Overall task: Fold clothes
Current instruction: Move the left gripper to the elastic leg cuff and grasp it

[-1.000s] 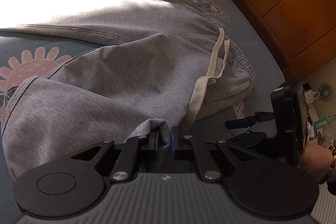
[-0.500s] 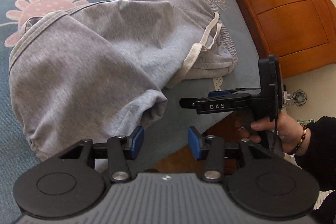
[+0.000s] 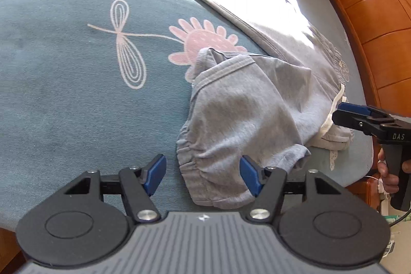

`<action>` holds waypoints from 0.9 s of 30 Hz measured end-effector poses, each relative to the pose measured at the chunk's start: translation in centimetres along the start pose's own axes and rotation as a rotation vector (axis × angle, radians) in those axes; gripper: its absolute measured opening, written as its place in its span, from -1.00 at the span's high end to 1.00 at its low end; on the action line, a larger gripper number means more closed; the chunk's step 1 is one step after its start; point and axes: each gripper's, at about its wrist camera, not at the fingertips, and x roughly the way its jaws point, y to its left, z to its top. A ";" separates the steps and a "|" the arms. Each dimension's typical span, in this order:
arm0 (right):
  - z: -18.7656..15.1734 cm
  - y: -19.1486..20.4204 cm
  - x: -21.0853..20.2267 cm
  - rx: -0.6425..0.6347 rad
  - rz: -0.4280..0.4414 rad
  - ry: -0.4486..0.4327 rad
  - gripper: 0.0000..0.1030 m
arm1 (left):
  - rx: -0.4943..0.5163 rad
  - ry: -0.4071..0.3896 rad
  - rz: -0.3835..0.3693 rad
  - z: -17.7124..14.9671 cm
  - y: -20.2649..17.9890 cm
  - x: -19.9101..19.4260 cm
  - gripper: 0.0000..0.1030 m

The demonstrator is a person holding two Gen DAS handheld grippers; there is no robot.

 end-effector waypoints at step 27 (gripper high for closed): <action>6.9 0.0 14.3 -0.253 -0.186 0.157 -1.00 | -0.020 -0.112 -0.196 1.4 1.3 6.1 -0.28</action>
